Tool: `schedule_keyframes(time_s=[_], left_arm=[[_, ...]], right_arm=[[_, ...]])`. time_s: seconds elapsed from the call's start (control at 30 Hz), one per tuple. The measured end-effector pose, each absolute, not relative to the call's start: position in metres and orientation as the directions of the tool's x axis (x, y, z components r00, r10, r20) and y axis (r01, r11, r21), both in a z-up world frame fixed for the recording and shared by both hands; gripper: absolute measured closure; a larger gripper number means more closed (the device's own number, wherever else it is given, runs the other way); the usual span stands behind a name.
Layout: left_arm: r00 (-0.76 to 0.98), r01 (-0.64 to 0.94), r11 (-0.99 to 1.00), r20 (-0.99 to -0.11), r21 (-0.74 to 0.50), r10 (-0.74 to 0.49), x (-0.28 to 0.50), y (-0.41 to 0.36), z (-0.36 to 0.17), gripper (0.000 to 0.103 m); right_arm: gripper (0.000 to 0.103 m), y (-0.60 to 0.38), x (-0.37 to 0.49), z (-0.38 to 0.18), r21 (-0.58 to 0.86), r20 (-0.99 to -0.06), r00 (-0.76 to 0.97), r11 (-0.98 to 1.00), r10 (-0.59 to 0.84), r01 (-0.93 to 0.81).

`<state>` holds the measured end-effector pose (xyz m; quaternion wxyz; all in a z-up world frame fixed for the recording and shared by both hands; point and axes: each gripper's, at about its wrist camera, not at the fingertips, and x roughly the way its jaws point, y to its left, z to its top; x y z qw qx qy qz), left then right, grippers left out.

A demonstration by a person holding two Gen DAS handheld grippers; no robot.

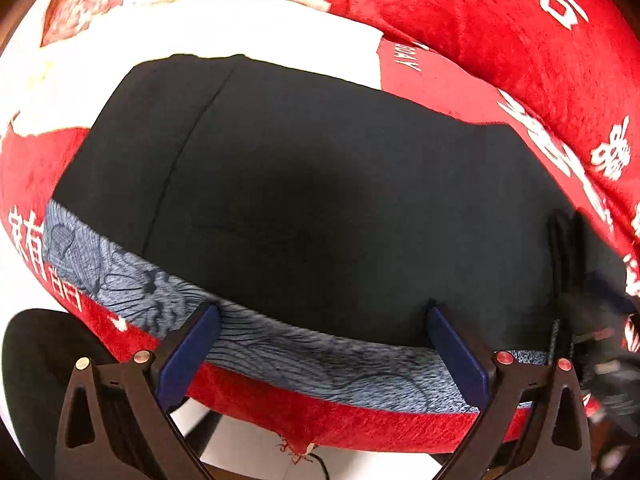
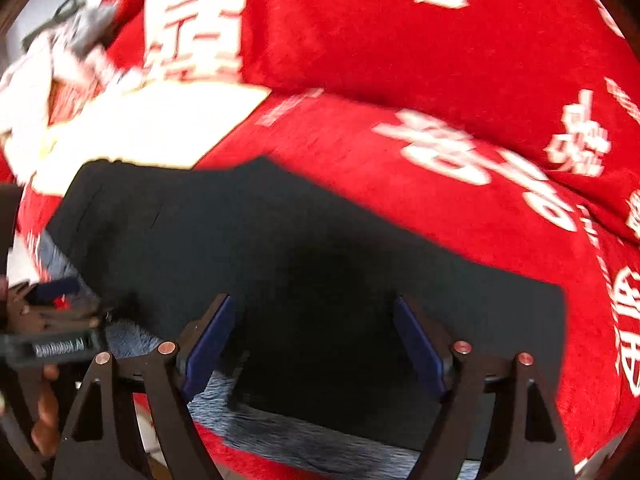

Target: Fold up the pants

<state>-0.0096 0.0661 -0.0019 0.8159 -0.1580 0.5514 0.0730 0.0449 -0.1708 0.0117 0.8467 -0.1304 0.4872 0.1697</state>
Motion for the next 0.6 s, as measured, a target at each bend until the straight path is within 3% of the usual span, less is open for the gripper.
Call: schedule_keyframes(time_s=[0.07, 0.17, 0.2, 0.23, 0.3, 0.37, 0.6], left_arm=[[0.423, -0.306, 0.935, -0.905, -0.180, -0.036, -0.014, 0.081, 0.011, 0.000], [0.415, -0.364, 0.923, -0.909, -0.122, 0.044, -0.012, 0.112, 0.009, 0.000], [0.377, -0.386, 0.915, -0.925, -0.122, 0.036, -0.009, 0.125, 0.000, 0.000], [0.376, -0.391, 0.894, -0.925, -0.220, -0.064, -0.010, 0.143, -0.008, 0.000], [0.385, -0.412, 0.875, -0.919, -0.253, -0.085, -0.013, 0.156, -0.004, 0.000], [0.411, -0.407, 0.882, -0.910, -0.236, -0.054, -0.016, 0.169, 0.008, 0.000], [0.417, -0.237, 0.936, -0.897, -0.261, -0.145, -0.021, 0.182, 0.009, 0.000]], right_arm=[[0.018, -0.154, 0.044, 0.007, -0.158, -0.858, 0.505, 0.888, 0.093, -0.432], [0.012, -0.135, 0.045, 0.013, -0.130, -0.852, 0.500, 0.866, 0.152, -0.483], [0.008, -0.129, 0.049, 0.011, -0.148, -0.856, 0.499, 0.859, 0.137, -0.489], [0.007, -0.122, 0.053, 0.008, -0.169, -0.866, 0.487, 0.849, 0.114, -0.500], [0.007, -0.110, 0.061, 0.009, -0.201, -0.865, 0.494, 0.838, 0.092, -0.508], [0.007, -0.099, 0.064, 0.026, -0.140, -0.850, 0.495, 0.827, 0.182, -0.545], [0.007, 0.005, 0.094, 0.032, -0.061, -0.868, 0.336, 0.592, 0.366, -0.803]])
